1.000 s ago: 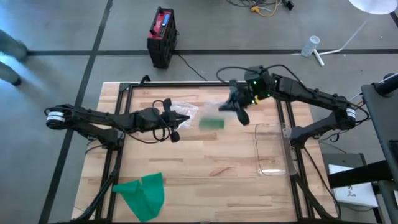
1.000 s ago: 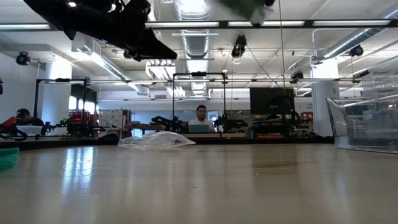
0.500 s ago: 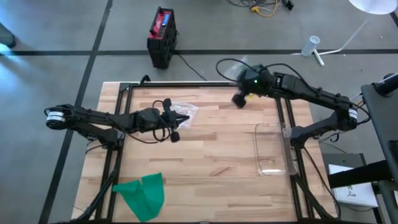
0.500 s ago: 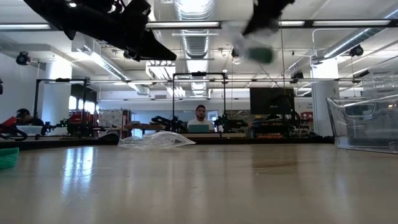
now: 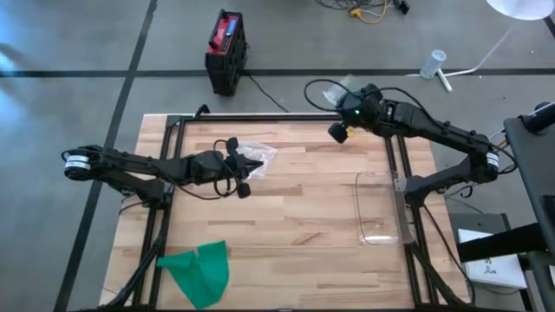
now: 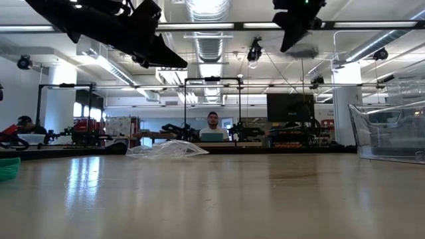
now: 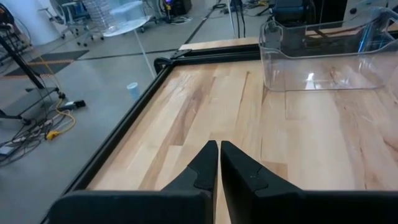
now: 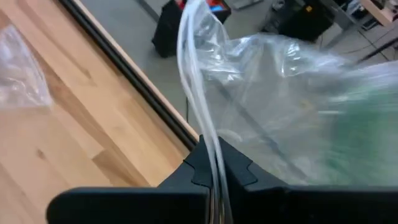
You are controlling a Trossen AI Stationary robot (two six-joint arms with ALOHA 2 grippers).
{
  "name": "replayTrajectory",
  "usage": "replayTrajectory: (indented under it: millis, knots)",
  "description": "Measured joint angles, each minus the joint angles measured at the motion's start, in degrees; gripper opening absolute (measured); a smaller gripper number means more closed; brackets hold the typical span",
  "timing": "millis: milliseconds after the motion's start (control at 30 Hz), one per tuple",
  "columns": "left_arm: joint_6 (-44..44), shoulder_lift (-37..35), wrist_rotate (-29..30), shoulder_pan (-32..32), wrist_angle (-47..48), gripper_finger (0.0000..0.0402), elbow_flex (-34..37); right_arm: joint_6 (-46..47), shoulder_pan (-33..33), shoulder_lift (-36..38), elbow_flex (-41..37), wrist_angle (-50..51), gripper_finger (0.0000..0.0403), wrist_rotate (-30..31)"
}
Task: Roll bandage
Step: Put the transparent zip bag with the rolled green bandage into the transparent bin
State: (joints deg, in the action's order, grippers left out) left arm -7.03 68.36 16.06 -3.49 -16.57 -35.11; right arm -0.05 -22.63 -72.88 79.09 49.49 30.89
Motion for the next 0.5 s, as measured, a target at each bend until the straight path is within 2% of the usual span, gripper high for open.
replayTrajectory:
  millis: [233,500]
  knots:
    - [-1.14,0.0,0.03,0.0,-0.49,0.0004,0.0,-1.9,-0.02,-0.02,0.0,-0.57,0.0,-4.14]
    - [-1.27,0.0,0.08,0.0,-0.49,0.0007,0.0,-2.12,-0.02,-0.04,0.0,-0.96,0.0,-4.52]
